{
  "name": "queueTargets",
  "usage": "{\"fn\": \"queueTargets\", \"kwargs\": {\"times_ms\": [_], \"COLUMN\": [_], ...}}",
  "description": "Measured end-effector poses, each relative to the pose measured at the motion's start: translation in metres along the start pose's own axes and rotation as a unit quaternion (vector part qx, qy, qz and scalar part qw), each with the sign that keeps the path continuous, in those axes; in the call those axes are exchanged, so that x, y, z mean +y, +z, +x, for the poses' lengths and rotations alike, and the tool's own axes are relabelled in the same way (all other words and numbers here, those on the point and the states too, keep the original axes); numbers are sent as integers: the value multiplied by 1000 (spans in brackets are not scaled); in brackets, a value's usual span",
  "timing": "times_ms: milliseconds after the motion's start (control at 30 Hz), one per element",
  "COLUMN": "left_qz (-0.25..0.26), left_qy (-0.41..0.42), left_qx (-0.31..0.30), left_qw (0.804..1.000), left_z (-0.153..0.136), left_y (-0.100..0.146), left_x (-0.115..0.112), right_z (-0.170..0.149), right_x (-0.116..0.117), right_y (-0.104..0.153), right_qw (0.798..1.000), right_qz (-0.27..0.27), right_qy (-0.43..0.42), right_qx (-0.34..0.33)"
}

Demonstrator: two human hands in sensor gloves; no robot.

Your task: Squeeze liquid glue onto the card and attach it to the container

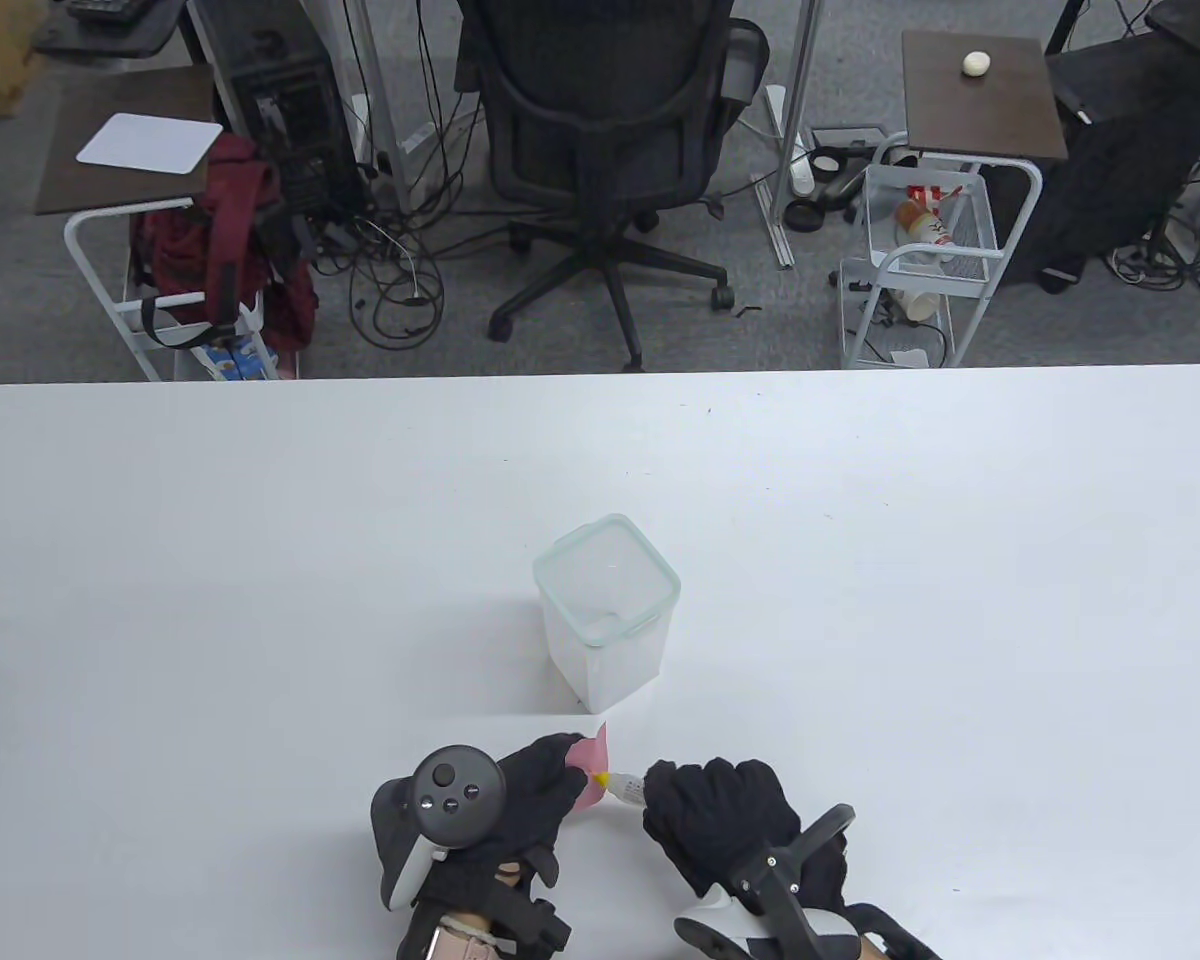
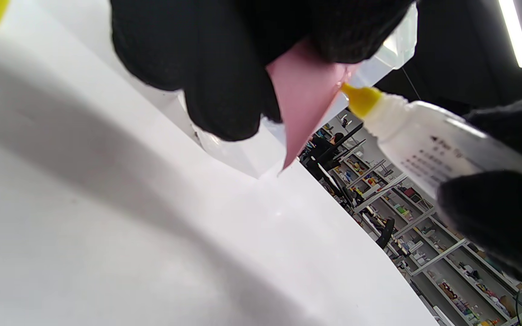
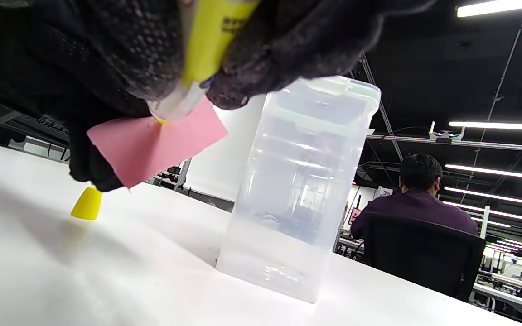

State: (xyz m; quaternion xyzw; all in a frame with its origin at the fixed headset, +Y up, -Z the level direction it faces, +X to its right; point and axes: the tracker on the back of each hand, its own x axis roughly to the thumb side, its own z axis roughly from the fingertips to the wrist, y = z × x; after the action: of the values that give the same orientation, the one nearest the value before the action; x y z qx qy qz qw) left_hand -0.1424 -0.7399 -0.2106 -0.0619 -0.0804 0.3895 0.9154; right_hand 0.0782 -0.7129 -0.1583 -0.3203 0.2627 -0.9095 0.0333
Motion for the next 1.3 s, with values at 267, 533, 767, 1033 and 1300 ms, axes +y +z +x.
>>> {"fn": "queueTargets", "kwargs": {"times_ms": [267,533,767,1033,1300], "left_qz": [3,4,3,5,3], "left_qy": [4,12,14,21,21], "left_qx": [0,-2,-1,4,9], "left_qw": [1000,1000,1000,1000,1000], "left_z": [-1,-1,-4,-6,-4], "left_y": [0,0,0,-1,-2], "left_x": [1,2,4,4,3], "right_z": [-4,-36,-63,-98,-113], "right_x": [2,10,31,62,80], "right_y": [0,2,7,20,26], "right_qw": [1000,978,878,780,767], "right_qz": [6,-8,-42,-30,23], "right_qy": [-16,-181,-431,-528,-518], "right_qx": [13,104,205,335,377]}}
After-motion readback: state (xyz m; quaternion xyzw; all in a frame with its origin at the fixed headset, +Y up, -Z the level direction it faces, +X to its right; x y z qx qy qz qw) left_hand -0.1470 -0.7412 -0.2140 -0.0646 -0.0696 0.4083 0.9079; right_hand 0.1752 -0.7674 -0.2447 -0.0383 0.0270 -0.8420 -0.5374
